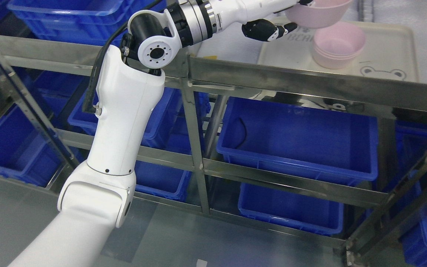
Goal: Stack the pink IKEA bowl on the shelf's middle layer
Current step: 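Carry the pink bowl over the stack of pink bowls on the tray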
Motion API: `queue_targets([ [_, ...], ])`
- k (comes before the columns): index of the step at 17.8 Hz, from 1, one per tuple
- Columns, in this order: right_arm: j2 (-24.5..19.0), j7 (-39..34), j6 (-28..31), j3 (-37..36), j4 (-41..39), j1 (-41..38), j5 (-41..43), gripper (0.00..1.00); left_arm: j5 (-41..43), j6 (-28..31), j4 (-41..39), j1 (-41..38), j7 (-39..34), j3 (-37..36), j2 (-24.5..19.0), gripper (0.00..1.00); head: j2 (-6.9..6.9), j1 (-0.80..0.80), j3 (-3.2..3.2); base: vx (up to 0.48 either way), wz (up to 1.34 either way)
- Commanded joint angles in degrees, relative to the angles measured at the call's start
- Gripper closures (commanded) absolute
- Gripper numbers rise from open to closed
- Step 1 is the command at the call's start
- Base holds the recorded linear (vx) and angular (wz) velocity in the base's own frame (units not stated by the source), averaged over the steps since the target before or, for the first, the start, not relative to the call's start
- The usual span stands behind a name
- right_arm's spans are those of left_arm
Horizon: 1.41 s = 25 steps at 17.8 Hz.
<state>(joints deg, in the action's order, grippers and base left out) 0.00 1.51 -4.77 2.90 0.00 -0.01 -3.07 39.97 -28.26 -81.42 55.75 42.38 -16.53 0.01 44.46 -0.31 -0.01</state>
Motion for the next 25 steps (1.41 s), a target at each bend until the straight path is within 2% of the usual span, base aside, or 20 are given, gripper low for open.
queue_targets([
  [1, 1.0, 0.0, 0.0, 0.0, -1.0, -1.3, 0.0, 0.00, 6.2, 0.4, 11.8, 4.5, 0.2, 1.4, -1.0, 0.96, 0.00, 0.00, 0.00, 0.074, -0.64],
  [5, 1.0, 0.0, 0.0, 0.0, -1.0, -1.3, 0.0, 0.00, 10.5, 0.5, 15.2, 4.9, 0.9, -0.4, -1.0, 0.96, -0.01, 0.00, 0.00, 0.060, -0.47],
  [20, 1.0, 0.0, 0.0, 0.0, -1.0, -1.3, 0.0, 0.00, 10.9, -0.3, 24.4, 5.1, -0.1, -2.6, -1.0, 0.93, -0.02, 0.00, 0.00, 0.016, -0.11],
  [25, 1.0, 0.0, 0.0, 0.0, -1.0, -1.3, 0.0, 0.00, 10.6, -0.5, 24.5, 5.7, -3.2, -4.8, -1.0, 0.93, -0.02, 0.00, 0.00, -0.001, 0.02],
])
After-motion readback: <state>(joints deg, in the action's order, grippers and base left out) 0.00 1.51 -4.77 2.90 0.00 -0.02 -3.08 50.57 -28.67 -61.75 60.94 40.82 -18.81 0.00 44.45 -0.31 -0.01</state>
